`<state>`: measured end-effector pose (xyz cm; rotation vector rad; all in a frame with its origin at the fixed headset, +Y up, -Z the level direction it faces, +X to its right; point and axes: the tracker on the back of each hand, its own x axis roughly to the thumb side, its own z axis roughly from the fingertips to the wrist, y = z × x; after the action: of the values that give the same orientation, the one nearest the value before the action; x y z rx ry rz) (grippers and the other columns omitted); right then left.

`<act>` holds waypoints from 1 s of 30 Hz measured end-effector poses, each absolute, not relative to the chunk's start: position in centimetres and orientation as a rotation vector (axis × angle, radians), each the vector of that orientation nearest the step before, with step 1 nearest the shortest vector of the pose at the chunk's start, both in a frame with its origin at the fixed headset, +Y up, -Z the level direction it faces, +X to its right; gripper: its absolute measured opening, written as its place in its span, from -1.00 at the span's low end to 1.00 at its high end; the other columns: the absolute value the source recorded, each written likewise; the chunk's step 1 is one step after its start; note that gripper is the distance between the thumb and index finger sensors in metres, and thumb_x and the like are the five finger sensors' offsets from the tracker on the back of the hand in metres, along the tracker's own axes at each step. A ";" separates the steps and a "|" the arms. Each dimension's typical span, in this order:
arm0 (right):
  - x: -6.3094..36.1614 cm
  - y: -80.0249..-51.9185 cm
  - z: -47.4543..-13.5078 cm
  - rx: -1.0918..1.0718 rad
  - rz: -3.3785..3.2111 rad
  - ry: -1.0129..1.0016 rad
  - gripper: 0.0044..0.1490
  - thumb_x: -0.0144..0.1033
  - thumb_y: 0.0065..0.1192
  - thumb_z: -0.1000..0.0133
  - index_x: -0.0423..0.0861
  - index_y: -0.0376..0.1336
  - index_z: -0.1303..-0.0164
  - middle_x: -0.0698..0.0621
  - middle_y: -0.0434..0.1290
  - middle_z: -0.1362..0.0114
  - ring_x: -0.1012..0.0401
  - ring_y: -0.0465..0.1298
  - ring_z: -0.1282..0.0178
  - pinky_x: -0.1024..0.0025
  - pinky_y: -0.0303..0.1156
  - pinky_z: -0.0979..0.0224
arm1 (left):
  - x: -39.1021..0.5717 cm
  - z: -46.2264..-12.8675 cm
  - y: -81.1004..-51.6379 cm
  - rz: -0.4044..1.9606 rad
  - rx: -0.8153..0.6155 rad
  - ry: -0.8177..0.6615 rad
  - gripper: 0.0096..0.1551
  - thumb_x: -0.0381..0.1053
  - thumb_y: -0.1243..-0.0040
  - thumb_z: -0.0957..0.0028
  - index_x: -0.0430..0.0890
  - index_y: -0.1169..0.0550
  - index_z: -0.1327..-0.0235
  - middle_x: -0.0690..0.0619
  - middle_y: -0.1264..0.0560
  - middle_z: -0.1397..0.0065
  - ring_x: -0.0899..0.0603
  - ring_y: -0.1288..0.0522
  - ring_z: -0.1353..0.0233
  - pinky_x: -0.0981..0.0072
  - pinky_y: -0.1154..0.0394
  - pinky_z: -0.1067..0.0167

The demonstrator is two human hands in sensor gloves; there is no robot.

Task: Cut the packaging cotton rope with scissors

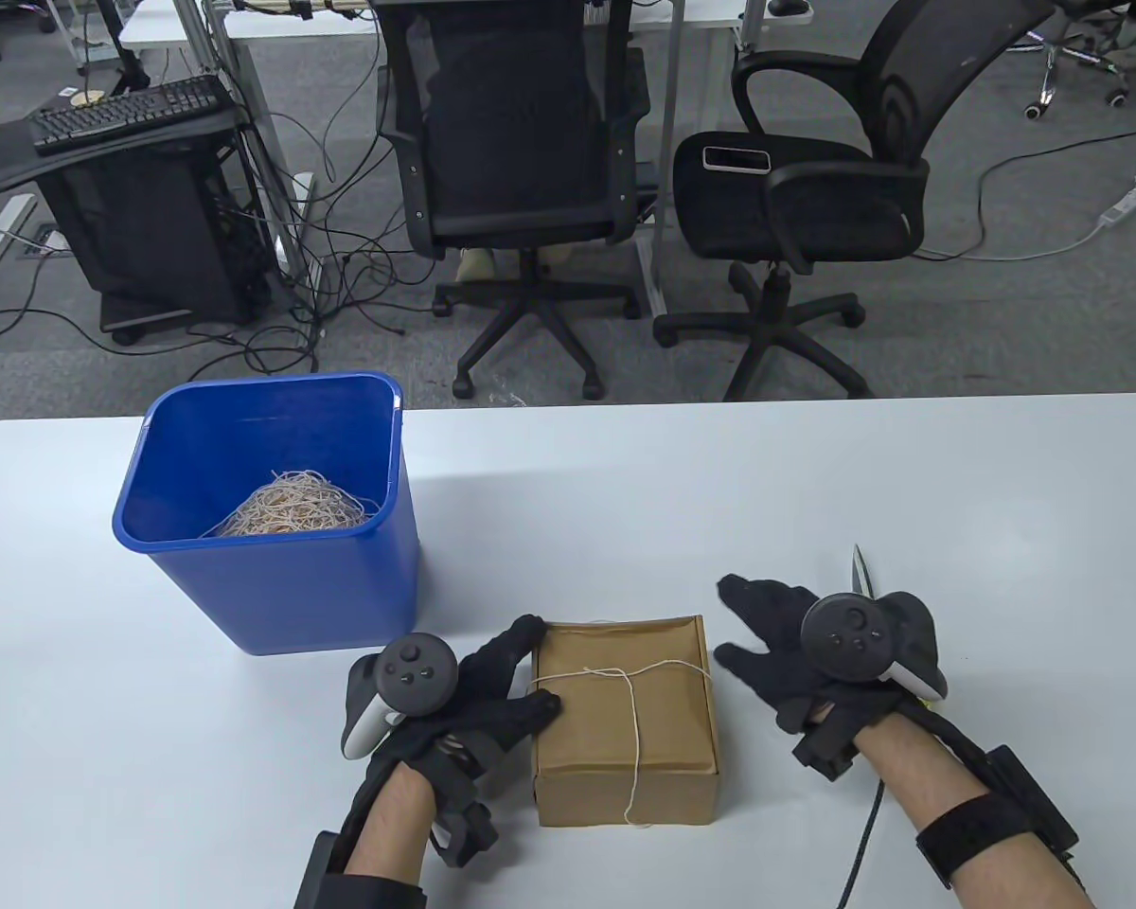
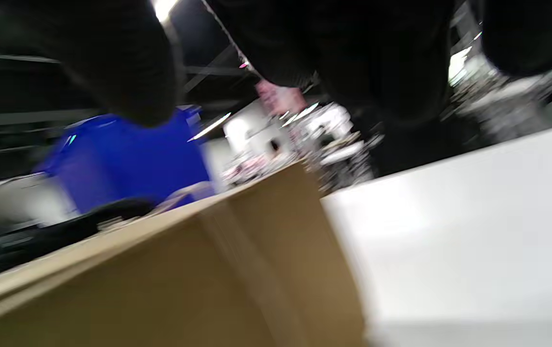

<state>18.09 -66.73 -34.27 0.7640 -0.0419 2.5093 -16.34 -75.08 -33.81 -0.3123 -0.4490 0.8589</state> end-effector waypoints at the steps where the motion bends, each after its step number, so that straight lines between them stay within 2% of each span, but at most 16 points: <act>1: 17.2 -66.7 -34.1 0.824 2.487 0.031 0.11 0.16 0.49 0.11 -0.27 0.23 -0.51 -0.45 0.25 -0.58 -0.40 0.31 -0.46 -0.61 0.21 -0.26 | -16.3 -33.8 -75.1 0.858 -0.312 -0.449 -0.01 0.36 -0.16 -0.16 0.17 0.07 -0.68 -0.27 0.00 -0.70 -0.52 -0.03 -0.63 -0.56 -0.02 -0.37; 3: 15.4 -66.7 -33.8 0.944 2.494 0.211 0.31 0.26 0.53 0.16 -0.22 0.07 -0.64 -0.48 0.04 -0.69 -0.47 0.06 -0.57 -0.67 0.04 -0.33 | -16.3 -33.8 -75.1 0.857 -0.313 -0.449 -0.01 0.36 -0.16 -0.16 0.17 0.07 -0.68 -0.27 0.00 -0.70 -0.52 -0.03 -0.63 -0.56 -0.02 -0.37; 5: 13.6 -67.1 -33.6 1.026 2.556 0.475 0.49 0.31 0.53 0.18 -0.15 -0.17 -0.72 -0.48 -0.21 -0.72 -0.47 -0.22 -0.61 -0.72 -0.18 -0.35 | -16.3 -33.8 -75.1 0.859 -0.315 -0.449 -0.01 0.36 -0.16 -0.16 0.17 0.07 -0.68 -0.27 0.00 -0.70 -0.52 -0.03 -0.63 -0.56 -0.02 -0.37; 7: 12.2 -67.8 -33.7 1.061 2.660 0.678 0.62 0.34 0.52 0.18 -0.13 -0.39 -0.68 -0.48 -0.35 -0.69 -0.47 -0.35 -0.57 -0.72 -0.27 -0.34 | -16.3 -33.9 -75.1 0.863 -0.317 -0.449 -0.01 0.36 -0.16 -0.16 0.17 0.07 -0.68 -0.27 0.00 -0.70 -0.52 -0.03 -0.63 -0.56 -0.02 -0.37; 10: 11.0 -68.4 -34.1 1.068 2.738 0.807 0.70 0.33 0.52 0.17 -0.17 -0.52 -0.61 -0.49 -0.46 -0.64 -0.46 -0.41 -0.55 -0.71 -0.30 -0.34 | -16.3 -33.8 -75.1 0.863 -0.317 -0.447 -0.01 0.37 -0.16 -0.16 0.17 0.07 -0.68 -0.27 0.00 -0.70 -0.52 -0.03 -0.63 -0.56 -0.02 -0.37; 12: 10.5 -68.2 -34.3 1.051 2.732 0.804 0.73 0.28 0.59 0.21 -0.18 -0.51 -0.62 -0.51 -0.45 -0.65 -0.49 -0.38 -0.55 -0.72 -0.29 -0.35 | -16.3 -33.9 -75.1 0.863 -0.315 -0.447 -0.01 0.37 -0.16 -0.16 0.17 0.07 -0.68 -0.27 0.00 -0.70 -0.52 -0.04 -0.63 -0.56 -0.02 -0.37; 16: 9.3 -68.0 -35.1 1.064 2.815 0.860 0.86 0.34 0.62 0.33 -0.17 -0.58 -0.57 -0.53 -0.44 -0.62 -0.50 -0.31 -0.53 -0.69 -0.19 -0.37 | -16.2 -33.9 -75.2 0.871 -0.320 -0.449 0.00 0.37 -0.17 -0.16 0.18 0.06 -0.67 -0.26 0.00 -0.70 -0.51 -0.06 -0.63 -0.56 -0.03 -0.37; 19: 8.2 -68.2 -35.8 1.075 2.848 0.975 0.91 0.39 0.62 0.37 -0.17 -0.62 -0.54 -0.54 -0.45 -0.59 -0.52 -0.29 -0.50 -0.73 -0.23 -0.35 | -16.2 -33.9 -75.3 0.879 -0.324 -0.448 -0.01 0.37 -0.17 -0.15 0.18 0.06 -0.67 -0.25 -0.01 -0.70 -0.51 -0.07 -0.63 -0.56 -0.04 -0.37; 21: 7.7 -68.7 -36.0 1.060 2.807 1.087 0.92 0.39 0.61 0.33 -0.18 -0.65 -0.52 -0.57 -0.51 -0.57 -0.56 -0.35 -0.49 -0.78 -0.25 -0.30 | -16.2 -34.0 -75.4 0.887 -0.317 -0.445 -0.01 0.38 -0.18 -0.14 0.19 0.05 -0.67 -0.25 -0.02 -0.70 -0.52 -0.08 -0.62 -0.56 -0.05 -0.36; 23: 7.2 -69.8 -36.0 1.030 2.727 1.149 0.93 0.37 0.61 0.30 -0.20 -0.72 -0.44 -0.57 -0.67 -0.50 -0.58 -0.53 -0.41 -0.86 -0.25 -0.20 | -16.2 -34.0 -75.4 0.895 -0.315 -0.441 0.00 0.38 -0.19 -0.13 0.18 0.04 -0.66 -0.24 -0.03 -0.70 -0.52 -0.09 -0.62 -0.56 -0.06 -0.36; 24: 7.2 -70.1 -36.1 1.022 2.713 1.148 0.94 0.37 0.61 0.29 -0.20 -0.75 -0.40 -0.55 -0.73 -0.45 -0.56 -0.60 -0.37 -0.88 -0.25 -0.17 | -16.2 -34.0 -75.4 0.895 -0.309 -0.438 0.00 0.38 -0.20 -0.13 0.18 0.04 -0.66 -0.25 -0.03 -0.70 -0.51 -0.10 -0.62 -0.56 -0.07 -0.36; 27: 7.7 -70.4 -36.2 1.038 2.659 1.063 0.94 0.38 0.61 0.28 -0.19 -0.75 -0.40 -0.50 -0.75 -0.46 -0.51 -0.64 -0.37 -0.90 -0.17 -0.14 | -16.3 -34.0 -75.4 0.891 -0.304 -0.434 0.01 0.39 -0.21 -0.12 0.18 0.04 -0.66 -0.24 -0.04 -0.70 -0.51 -0.12 -0.62 -0.55 -0.08 -0.36; 30: 8.2 -70.5 -36.0 1.067 2.649 0.914 0.91 0.39 0.62 0.30 -0.20 -0.68 -0.46 -0.51 -0.63 -0.53 -0.51 -0.55 -0.42 -0.85 -0.12 -0.19 | -16.3 -34.0 -75.4 0.911 -0.304 -0.431 0.00 0.37 -0.22 -0.12 0.18 0.03 -0.66 -0.25 -0.04 -0.69 -0.51 -0.12 -0.61 -0.55 -0.08 -0.36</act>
<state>8.17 -70.47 -36.00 1.0669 0.9137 2.6495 -16.27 -75.42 -34.01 -0.3036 -0.4313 0.9110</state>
